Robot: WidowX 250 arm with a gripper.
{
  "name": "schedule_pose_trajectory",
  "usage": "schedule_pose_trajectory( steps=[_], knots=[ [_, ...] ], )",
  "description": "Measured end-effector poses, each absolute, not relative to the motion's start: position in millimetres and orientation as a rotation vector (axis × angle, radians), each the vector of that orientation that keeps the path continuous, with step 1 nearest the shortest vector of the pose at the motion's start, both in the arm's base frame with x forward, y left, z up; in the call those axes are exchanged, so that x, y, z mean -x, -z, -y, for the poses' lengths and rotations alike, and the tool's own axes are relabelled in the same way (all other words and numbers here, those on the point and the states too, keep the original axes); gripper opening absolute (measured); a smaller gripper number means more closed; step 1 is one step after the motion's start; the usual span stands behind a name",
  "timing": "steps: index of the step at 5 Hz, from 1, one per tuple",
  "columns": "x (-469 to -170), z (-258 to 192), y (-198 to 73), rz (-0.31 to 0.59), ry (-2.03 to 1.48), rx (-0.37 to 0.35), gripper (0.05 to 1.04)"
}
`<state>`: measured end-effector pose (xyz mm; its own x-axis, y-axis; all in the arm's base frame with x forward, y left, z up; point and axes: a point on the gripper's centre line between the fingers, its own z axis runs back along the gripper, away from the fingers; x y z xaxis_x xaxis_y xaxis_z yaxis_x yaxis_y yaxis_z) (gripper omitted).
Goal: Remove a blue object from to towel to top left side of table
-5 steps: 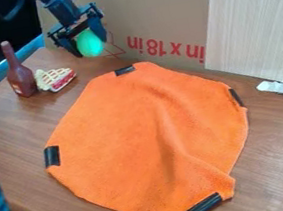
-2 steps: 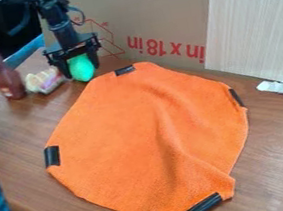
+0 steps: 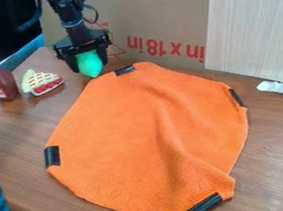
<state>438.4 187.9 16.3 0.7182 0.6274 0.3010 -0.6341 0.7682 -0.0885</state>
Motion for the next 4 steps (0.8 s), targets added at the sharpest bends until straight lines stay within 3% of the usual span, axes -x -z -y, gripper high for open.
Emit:
schedule_pose_trajectory(
  steps=[1, 3, 4],
  knots=[
    [-432, -192, -13, 0.308, -0.718, -0.024, 0.999],
    [-425, -197, -24, 0.315, -0.734, -0.012, 0.999],
    [-415, -199, -23, 0.261, -0.753, 0.018, 0.999]
  ],
)
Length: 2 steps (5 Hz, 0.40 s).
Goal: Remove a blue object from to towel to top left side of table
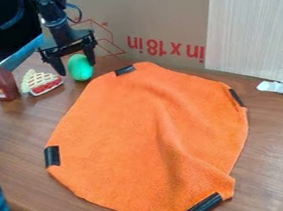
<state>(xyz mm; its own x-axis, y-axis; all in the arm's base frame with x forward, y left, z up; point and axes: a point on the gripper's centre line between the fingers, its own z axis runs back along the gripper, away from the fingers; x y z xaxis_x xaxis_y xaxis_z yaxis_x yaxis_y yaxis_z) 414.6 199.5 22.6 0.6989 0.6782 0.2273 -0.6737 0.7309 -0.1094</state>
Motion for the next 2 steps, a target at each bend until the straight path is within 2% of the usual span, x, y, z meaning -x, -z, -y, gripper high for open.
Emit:
schedule_pose_trajectory(
  steps=[1, 2],
  knots=[
    [-408, -205, -58, 0.302, -0.756, 0.05, 0.999],
    [-384, -204, -84, 0.054, -0.734, 0.103, 0.999]
  ],
)
